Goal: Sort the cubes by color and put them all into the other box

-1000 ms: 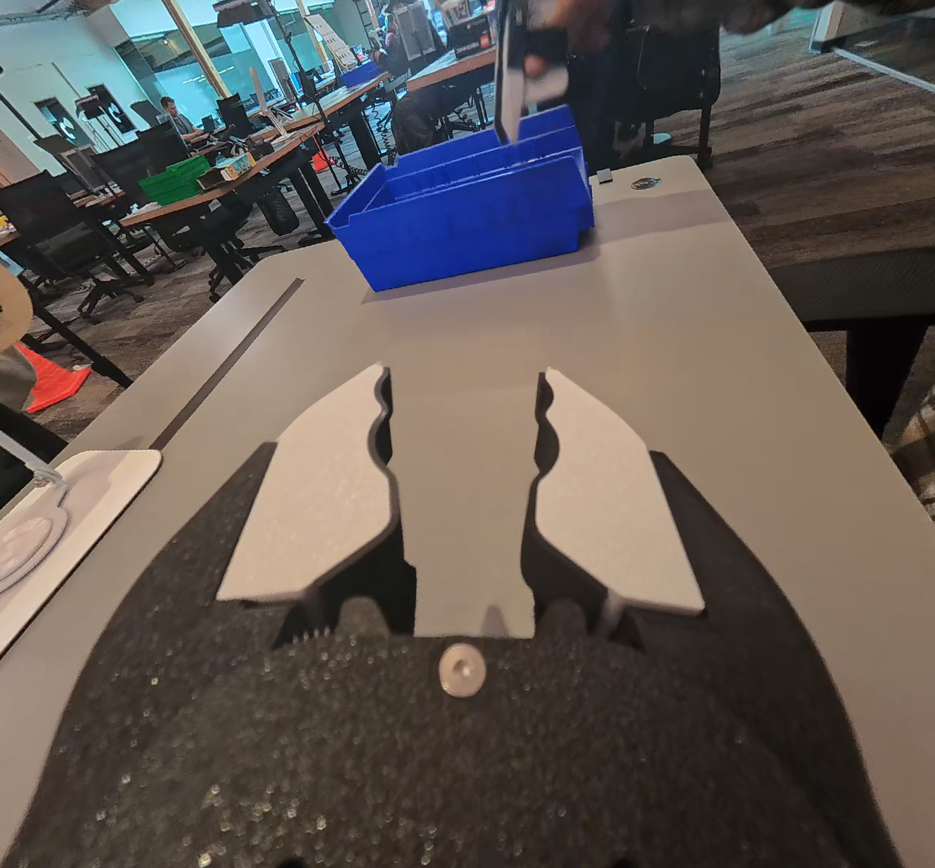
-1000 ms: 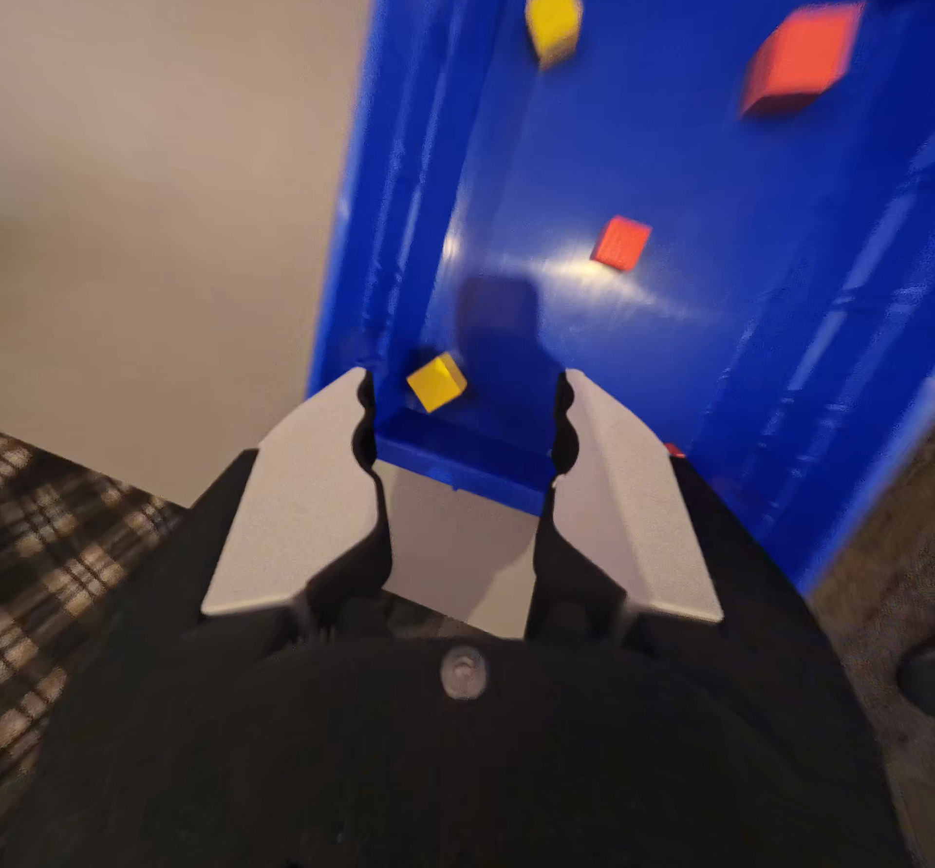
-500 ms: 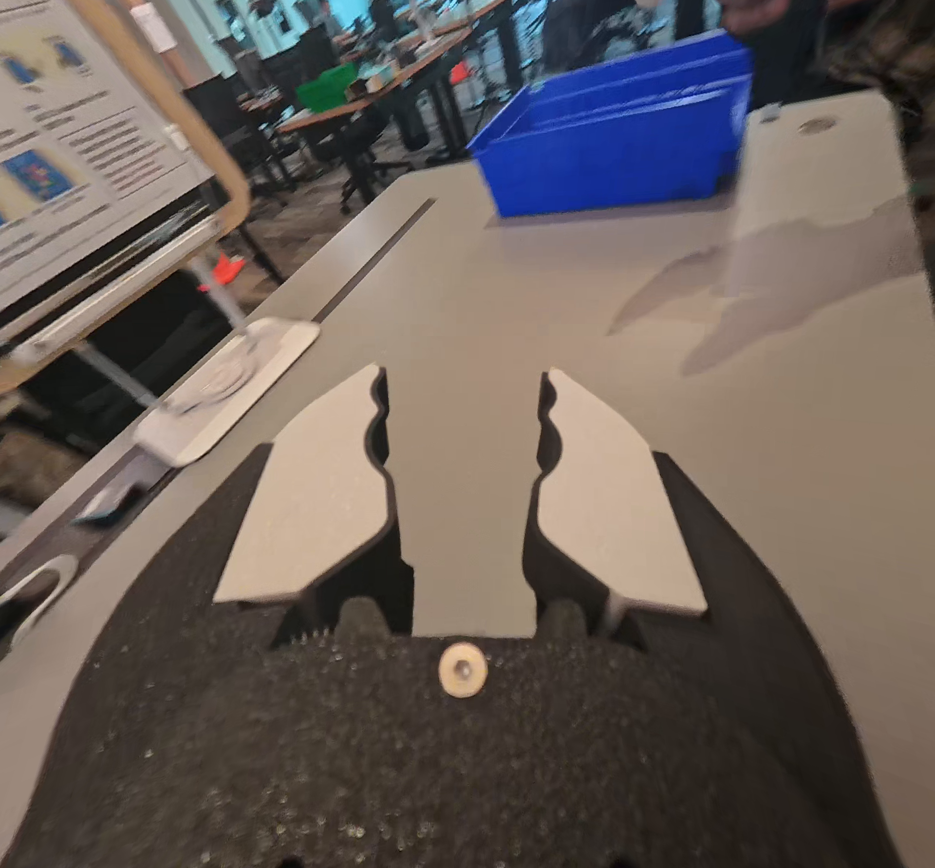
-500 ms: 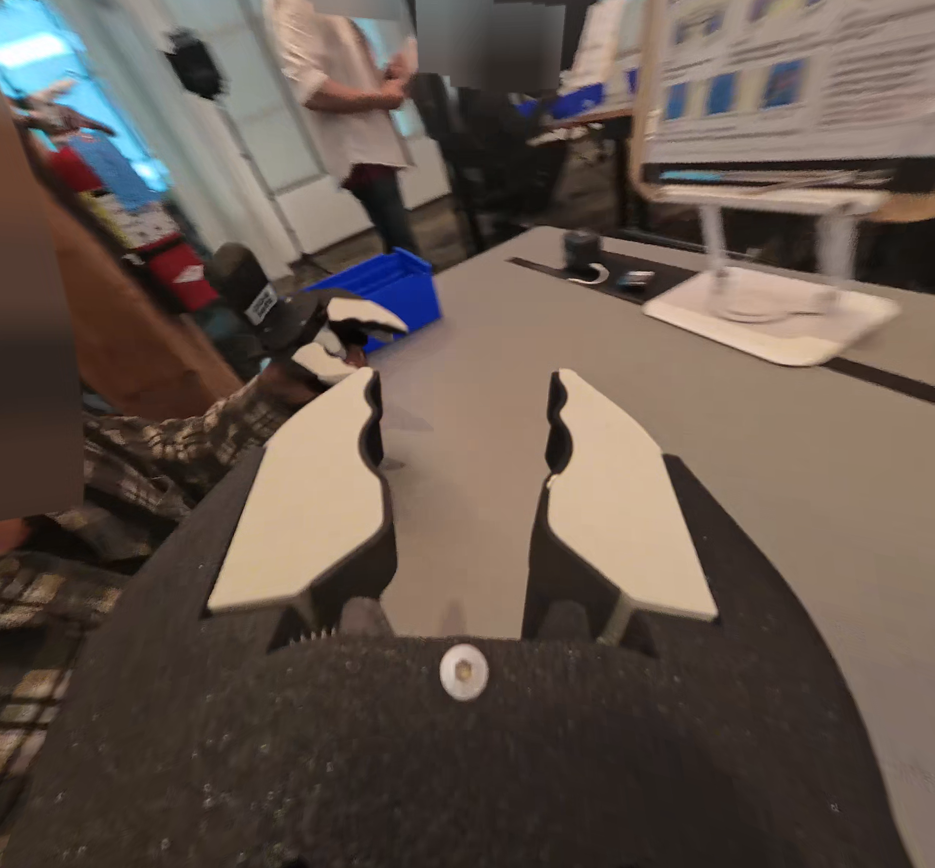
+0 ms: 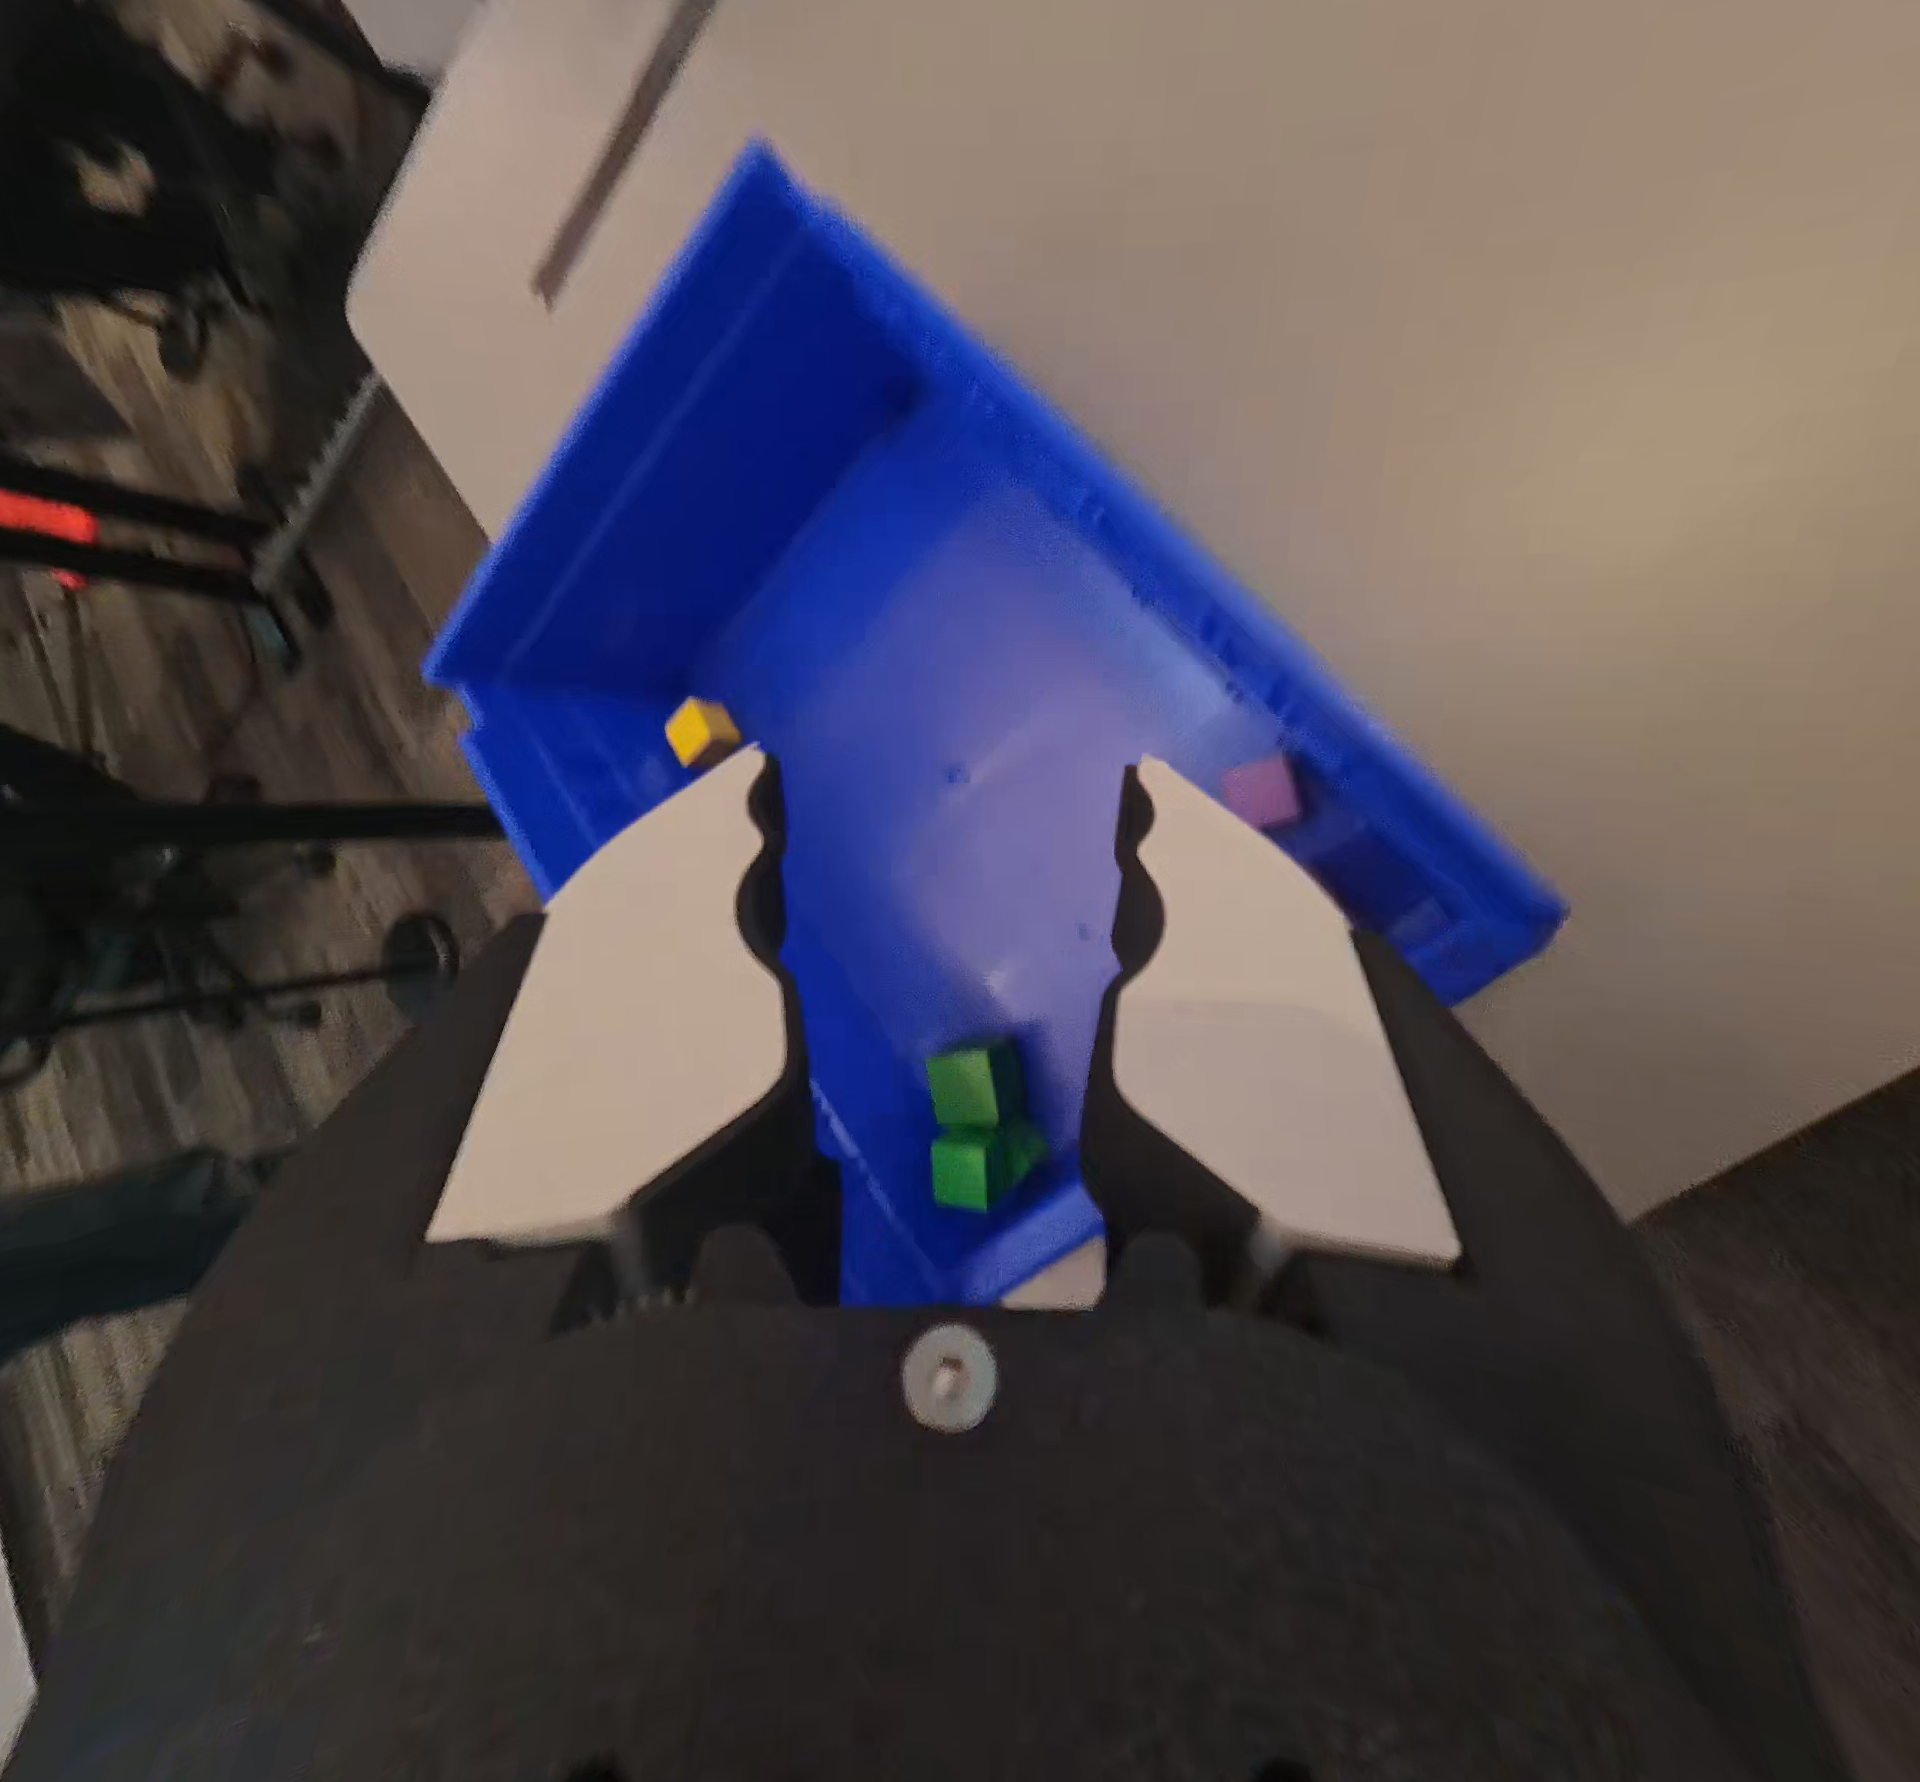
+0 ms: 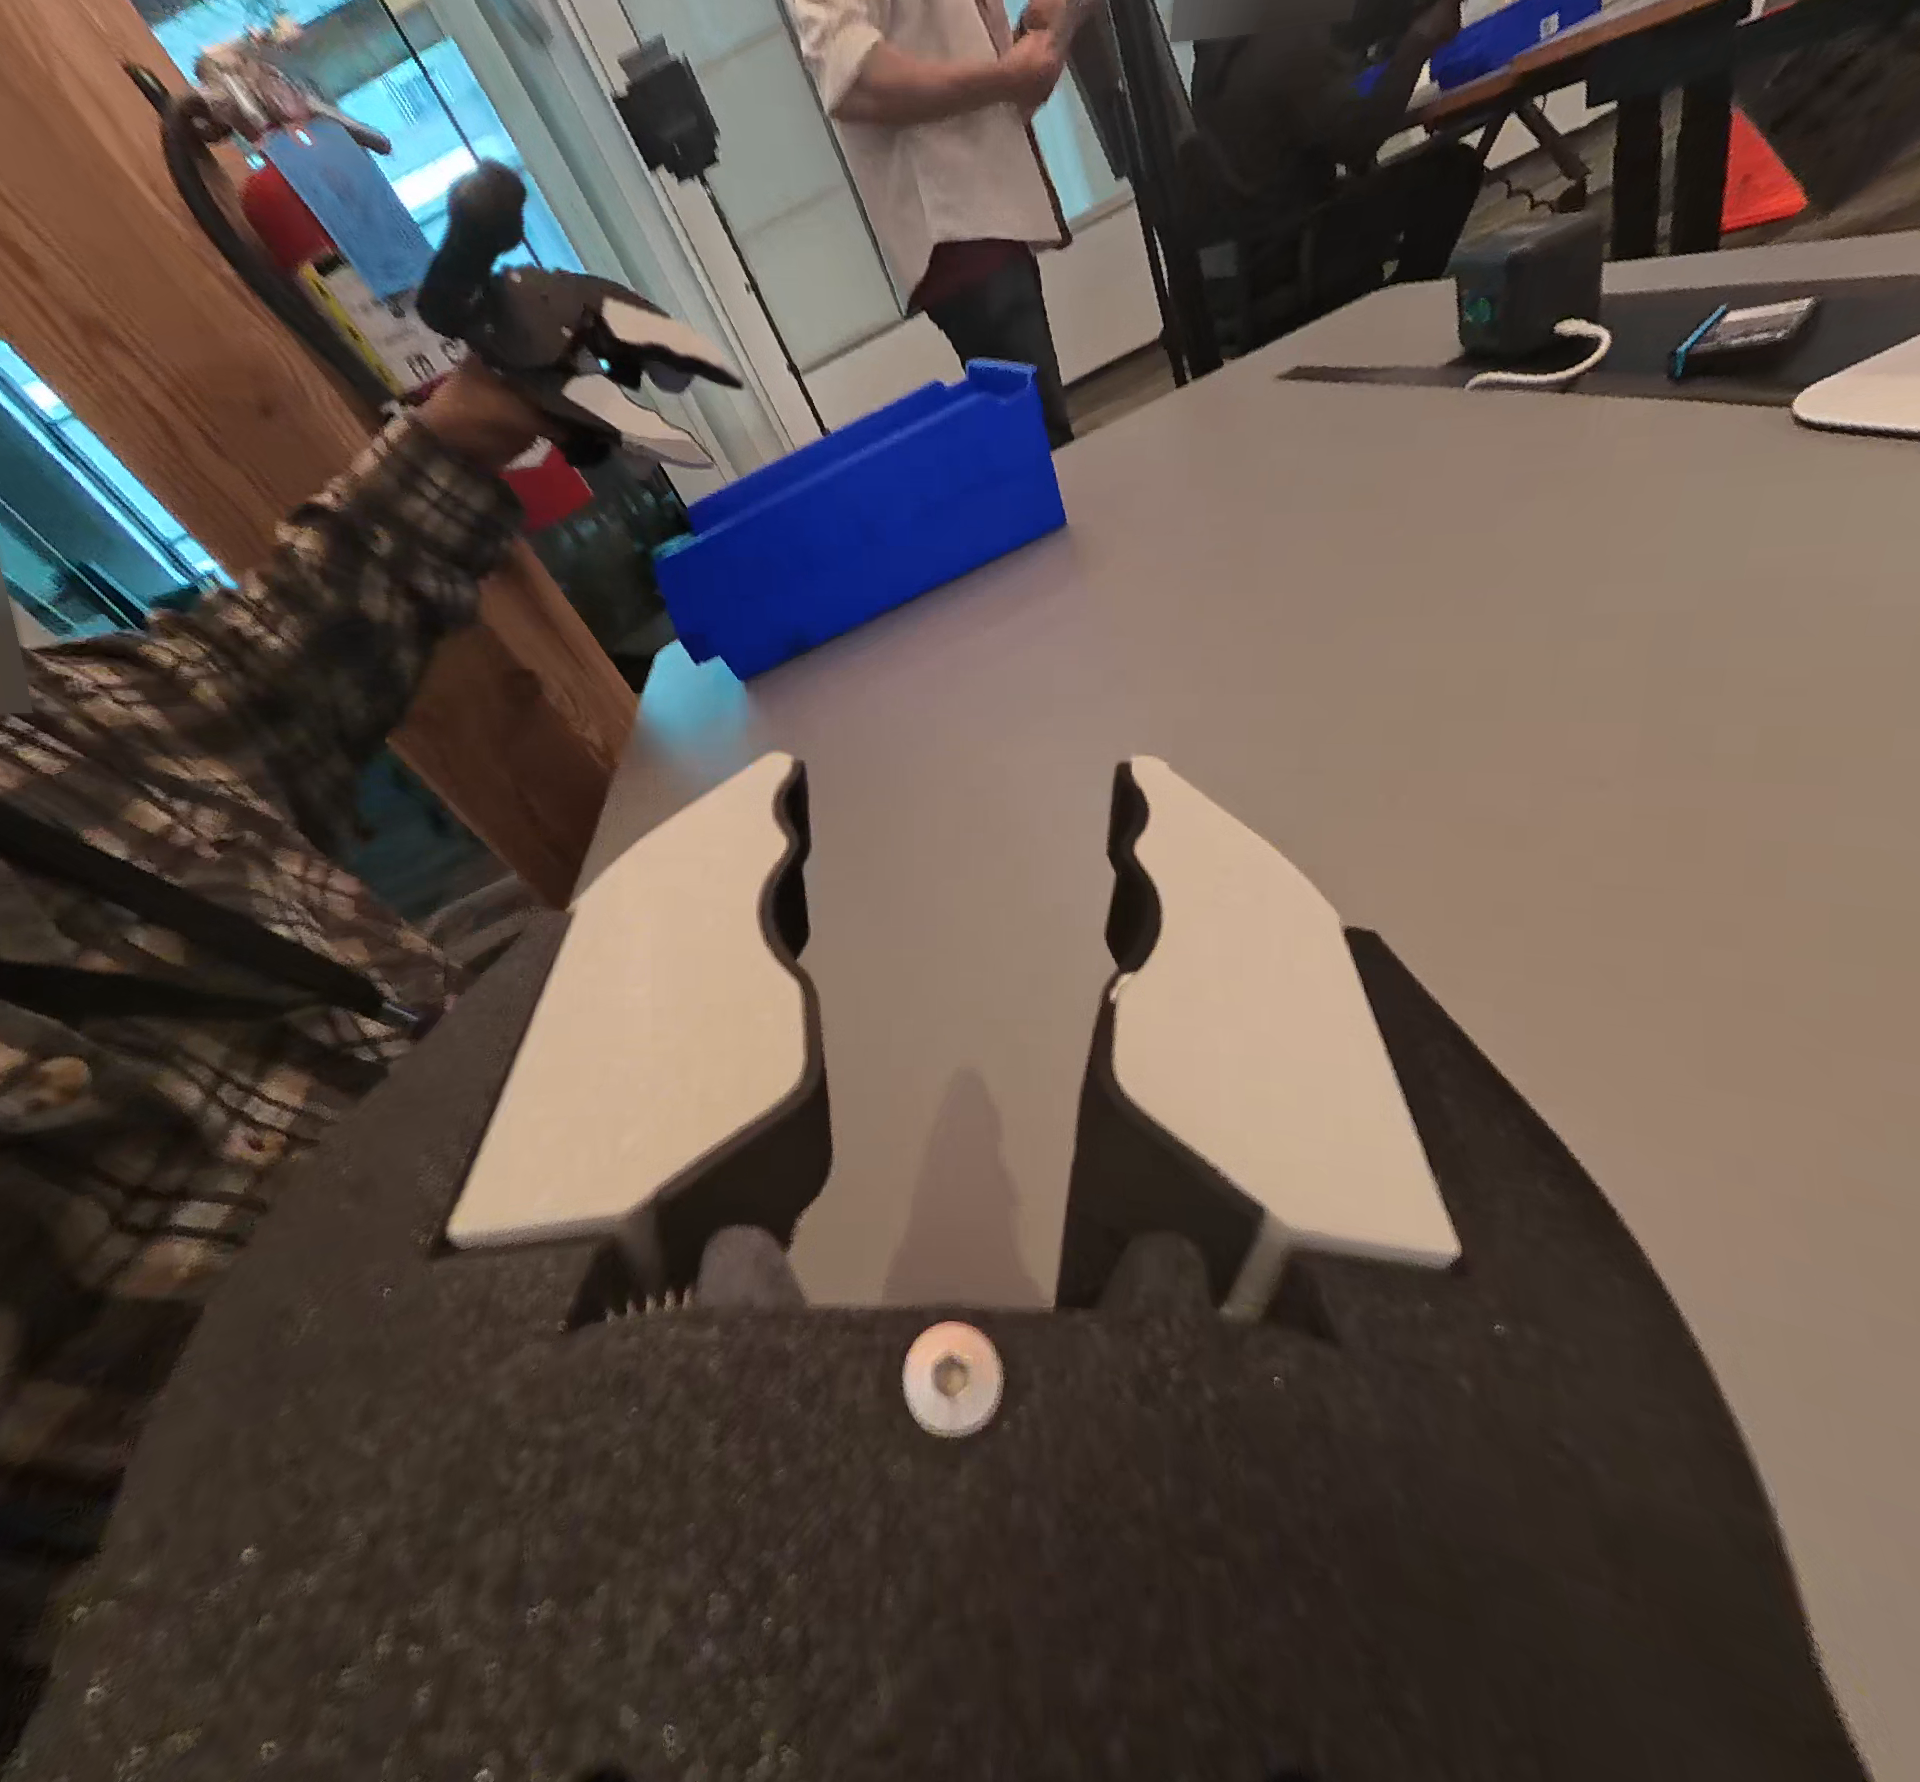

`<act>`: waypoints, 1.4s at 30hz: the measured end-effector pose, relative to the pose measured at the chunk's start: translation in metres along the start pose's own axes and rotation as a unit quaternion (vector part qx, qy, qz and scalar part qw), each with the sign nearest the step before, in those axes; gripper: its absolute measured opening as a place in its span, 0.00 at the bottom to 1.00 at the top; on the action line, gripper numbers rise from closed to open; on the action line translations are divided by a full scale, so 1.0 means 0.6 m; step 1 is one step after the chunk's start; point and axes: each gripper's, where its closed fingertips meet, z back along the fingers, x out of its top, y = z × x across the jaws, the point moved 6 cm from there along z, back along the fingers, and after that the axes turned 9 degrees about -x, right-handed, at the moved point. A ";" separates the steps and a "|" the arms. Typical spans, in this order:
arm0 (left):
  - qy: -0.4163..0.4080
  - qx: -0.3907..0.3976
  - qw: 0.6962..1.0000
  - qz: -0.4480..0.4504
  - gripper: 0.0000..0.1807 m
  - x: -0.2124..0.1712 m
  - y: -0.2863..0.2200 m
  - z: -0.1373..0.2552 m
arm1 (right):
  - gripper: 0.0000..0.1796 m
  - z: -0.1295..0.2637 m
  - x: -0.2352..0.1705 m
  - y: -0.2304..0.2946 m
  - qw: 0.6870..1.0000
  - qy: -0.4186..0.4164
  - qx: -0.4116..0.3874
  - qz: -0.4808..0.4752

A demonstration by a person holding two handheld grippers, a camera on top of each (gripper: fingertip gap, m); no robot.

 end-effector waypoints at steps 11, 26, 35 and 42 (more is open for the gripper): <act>0.122 0.022 0.992 -0.036 0.32 -0.061 0.112 -0.116 | 0.30 -0.050 -0.009 0.022 1.000 0.008 0.017 0.007; 0.432 -0.112 0.830 -0.335 0.23 -0.094 0.213 -0.275 | 0.31 -0.048 -0.015 0.018 0.999 0.010 0.030 0.022; 0.477 -0.123 0.787 -0.372 0.19 -0.091 0.224 -0.306 | 0.32 -0.050 -0.013 0.023 0.999 0.012 0.043 0.023; 0.514 -0.144 0.777 -0.334 0.12 -0.106 0.225 -0.306 | 0.32 -0.044 -0.007 0.027 0.999 0.002 0.045 0.023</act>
